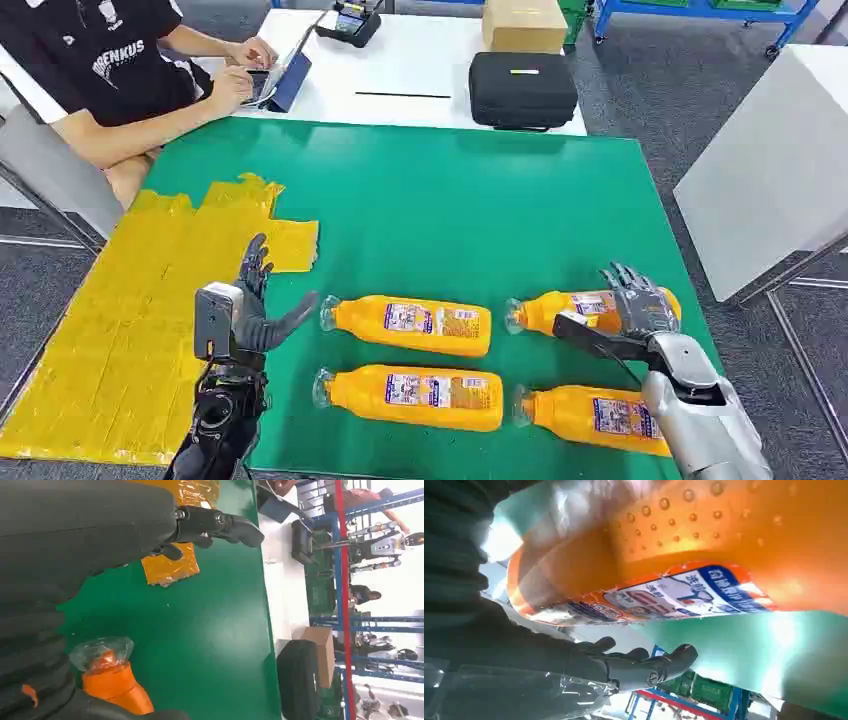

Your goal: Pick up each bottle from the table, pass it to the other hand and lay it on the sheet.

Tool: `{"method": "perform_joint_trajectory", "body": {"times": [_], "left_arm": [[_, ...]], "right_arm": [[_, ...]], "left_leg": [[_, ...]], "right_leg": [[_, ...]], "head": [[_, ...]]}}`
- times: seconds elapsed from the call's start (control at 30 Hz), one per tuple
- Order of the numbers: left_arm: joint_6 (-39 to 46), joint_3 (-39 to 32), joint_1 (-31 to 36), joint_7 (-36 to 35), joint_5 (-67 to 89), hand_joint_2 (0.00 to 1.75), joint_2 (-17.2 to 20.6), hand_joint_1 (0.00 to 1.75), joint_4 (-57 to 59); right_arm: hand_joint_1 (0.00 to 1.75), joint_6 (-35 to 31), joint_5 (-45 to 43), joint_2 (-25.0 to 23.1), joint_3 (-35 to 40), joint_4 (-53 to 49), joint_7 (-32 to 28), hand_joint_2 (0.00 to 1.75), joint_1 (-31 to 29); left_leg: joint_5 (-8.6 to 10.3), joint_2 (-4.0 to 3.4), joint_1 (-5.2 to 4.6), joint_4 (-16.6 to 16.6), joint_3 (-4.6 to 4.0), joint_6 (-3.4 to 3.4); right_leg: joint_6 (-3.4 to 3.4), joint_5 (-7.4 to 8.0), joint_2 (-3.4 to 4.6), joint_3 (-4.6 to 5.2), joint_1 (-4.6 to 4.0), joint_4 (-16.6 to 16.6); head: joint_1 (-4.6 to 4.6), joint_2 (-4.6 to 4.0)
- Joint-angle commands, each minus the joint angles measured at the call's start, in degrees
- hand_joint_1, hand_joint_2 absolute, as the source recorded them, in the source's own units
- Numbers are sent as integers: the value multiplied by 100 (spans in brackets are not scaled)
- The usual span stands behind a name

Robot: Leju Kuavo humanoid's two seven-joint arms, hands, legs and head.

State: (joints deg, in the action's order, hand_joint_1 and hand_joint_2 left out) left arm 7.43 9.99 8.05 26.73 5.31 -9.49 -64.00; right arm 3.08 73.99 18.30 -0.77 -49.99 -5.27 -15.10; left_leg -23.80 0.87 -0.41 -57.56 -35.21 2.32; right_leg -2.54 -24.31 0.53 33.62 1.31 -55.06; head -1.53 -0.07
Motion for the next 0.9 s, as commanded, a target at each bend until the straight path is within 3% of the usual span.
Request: {"method": "perform_joint_trajectory", "body": {"times": [0.03, 0.13, 0.17, 0.2, 0.23, 0.27, 0.3, 0.9], "left_arm": [[2, -50, 154, -16, -14, 175, 70, 0, 299], [13, -20, 73, -24, 5, 175, 61, 0, 151], [22, -14, 71, -28, 13, 175, 55, 0, 135], [24, -11, 73, -28, 15, 175, 52, 0, 128], [37, -5, 51, -33, 21, 175, 53, 0, 76], [48, -2, 37, -43, 25, 175, 56, 0, 40], [57, -4, 21, -53, 23, 175, 65, 0, 0], [-6, -61, 2, -162, 52, 175, 91, 0, -204]], "right_arm": [[0, 15, 27, -146, 267, 767, 34, 175, -273], [12, -113, 135, -142, 288, 850, 173, 175, -308], [31, -109, 140, -136, 286, 864, 179, 175, -306], [59, -108, 140, -136, 286, 871, 179, 175, -303], [141, -103, 139, -138, 280, 908, 179, 175, -310], [162, -95, 138, -143, 275, 936, 179, 175, -309], [171, -82, 138, -149, 270, 961, 178, 175, -309], [175, 14, -186, -377, 86, 415, -165, 175, 54]], "left_leg": [[-11, -18, 8, 7, 34, -17], [-10, -13, 9, 6, 35, -19], [-7, -13, 6, 4, 26, -12], [-7, -15, 7, 4, 27, -13], [-11, -16, 7, 5, 37, -18], [-6, -10, 7, 4, 25, -13], [-9, -10, 7, 4, 33, -16], [-13, -1, 11, 6, 42, -22]], "right_leg": [[17, -4, 7, -31, -10, 11], [18, -5, 0, -34, -11, 10], [12, -2, 4, -24, -8, 8], [13, -2, 5, -26, -9, 9], [17, -5, 4, -35, -9, 8], [13, -2, 1, -25, -8, 8], [16, -6, -1, -33, -9, 8], [21, -12, -11, -42, -14, 10]], "head": [[-2, 0], [0, 0], [0, 0], [-2, 0], [0, 0], [0, 0], [0, 0], [0, 0]]}}
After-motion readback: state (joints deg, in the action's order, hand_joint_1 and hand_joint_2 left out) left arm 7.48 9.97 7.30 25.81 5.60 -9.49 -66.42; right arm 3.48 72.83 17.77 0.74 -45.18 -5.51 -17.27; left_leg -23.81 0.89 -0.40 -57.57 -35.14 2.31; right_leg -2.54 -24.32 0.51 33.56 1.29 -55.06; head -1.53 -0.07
